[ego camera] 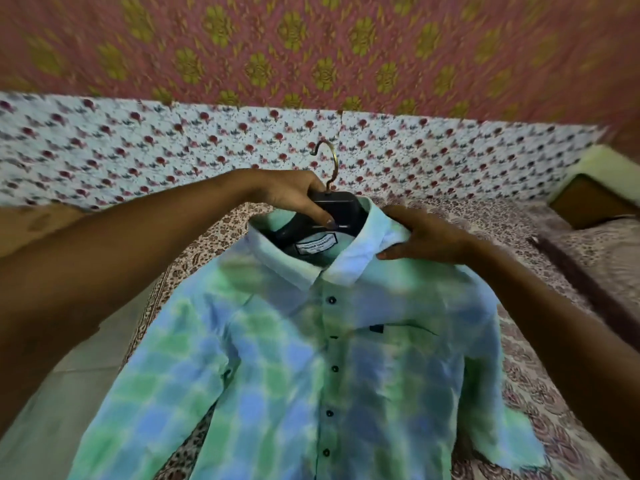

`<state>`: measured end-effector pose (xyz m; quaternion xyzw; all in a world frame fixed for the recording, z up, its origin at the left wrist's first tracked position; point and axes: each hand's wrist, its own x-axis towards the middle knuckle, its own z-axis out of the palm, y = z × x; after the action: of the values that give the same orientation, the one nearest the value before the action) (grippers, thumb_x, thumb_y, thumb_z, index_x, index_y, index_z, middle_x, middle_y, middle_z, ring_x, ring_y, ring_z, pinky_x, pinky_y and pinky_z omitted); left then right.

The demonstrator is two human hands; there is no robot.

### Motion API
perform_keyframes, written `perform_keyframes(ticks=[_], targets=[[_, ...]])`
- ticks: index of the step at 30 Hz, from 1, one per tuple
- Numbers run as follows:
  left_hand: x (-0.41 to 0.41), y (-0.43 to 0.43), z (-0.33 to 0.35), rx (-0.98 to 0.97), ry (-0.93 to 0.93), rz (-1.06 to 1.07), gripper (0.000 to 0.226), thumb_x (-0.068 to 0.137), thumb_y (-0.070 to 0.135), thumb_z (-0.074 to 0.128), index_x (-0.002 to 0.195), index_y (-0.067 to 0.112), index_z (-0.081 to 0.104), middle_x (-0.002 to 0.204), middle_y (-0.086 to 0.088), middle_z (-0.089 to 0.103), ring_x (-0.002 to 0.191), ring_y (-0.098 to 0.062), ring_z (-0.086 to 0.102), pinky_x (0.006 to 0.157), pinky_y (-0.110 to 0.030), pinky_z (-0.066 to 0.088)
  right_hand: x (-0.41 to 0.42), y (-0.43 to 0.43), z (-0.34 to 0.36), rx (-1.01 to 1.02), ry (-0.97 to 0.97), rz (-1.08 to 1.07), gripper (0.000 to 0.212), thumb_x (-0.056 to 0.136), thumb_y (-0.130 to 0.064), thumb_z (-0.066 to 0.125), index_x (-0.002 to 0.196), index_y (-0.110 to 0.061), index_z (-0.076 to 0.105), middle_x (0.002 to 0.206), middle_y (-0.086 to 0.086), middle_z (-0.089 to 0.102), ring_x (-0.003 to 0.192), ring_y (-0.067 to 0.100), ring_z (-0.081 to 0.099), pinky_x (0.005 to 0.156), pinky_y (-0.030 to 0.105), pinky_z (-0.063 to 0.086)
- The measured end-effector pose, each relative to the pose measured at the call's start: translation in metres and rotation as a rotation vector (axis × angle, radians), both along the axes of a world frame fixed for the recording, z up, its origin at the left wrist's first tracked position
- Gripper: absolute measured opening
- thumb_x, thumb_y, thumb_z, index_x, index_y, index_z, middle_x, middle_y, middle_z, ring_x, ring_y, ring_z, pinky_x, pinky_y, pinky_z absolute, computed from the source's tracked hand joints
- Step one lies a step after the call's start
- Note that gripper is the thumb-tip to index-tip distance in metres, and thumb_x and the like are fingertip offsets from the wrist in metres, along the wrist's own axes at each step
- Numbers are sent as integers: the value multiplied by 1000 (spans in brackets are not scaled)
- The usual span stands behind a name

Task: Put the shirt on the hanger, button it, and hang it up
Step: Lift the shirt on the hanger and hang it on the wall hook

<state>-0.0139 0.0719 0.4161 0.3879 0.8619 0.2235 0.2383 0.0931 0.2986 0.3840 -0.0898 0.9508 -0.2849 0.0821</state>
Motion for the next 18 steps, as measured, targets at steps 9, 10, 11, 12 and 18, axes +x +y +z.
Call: perform_keyframes(ticks=[9, 10, 11, 12, 18], targets=[[32, 7, 51, 29, 391, -136, 39, 74, 39, 74, 92, 4, 68, 76, -10, 64, 64, -19, 54, 60, -30, 41, 8, -76, 116, -213, 248, -43, 18, 91, -21, 56, 84, -8, 67, 79, 6, 68, 67, 7, 62, 66, 22, 49], [37, 6, 60, 35, 392, -134, 35, 76, 36, 73, 92, 6, 69, 77, -10, 65, 63, -18, 53, 61, -30, 41, 8, -79, 122, -240, 272, -92, 24, 94, -20, 52, 76, -9, 64, 73, 5, 66, 61, 7, 62, 62, 22, 50], [38, 3, 68, 54, 351, -129, 32, 76, 35, 72, 94, 9, 69, 82, -9, 67, 67, -17, 55, 66, -31, 43, 7, -80, 127, -284, 283, -135, 29, 96, -21, 49, 71, -11, 60, 68, 4, 64, 58, 8, 61, 59, 22, 51], [39, -3, 76, 69, 271, -111, 35, 75, 39, 73, 99, 14, 67, 90, -7, 69, 75, -17, 58, 73, -34, 45, 6, -79, 133, -325, 287, -168, 32, 97, -20, 46, 69, -12, 58, 65, 4, 63, 56, 9, 60, 56, 21, 51], [45, -66, 93, -136, 70, 13, 123, 33, 81, 67, 137, 25, 32, 123, 6, 52, 106, -12, 56, 79, -18, 48, 7, -71, 173, -452, 358, -296, 34, 97, -16, 46, 66, -12, 58, 36, -8, 50, 56, 15, 58, 56, 25, 50]])
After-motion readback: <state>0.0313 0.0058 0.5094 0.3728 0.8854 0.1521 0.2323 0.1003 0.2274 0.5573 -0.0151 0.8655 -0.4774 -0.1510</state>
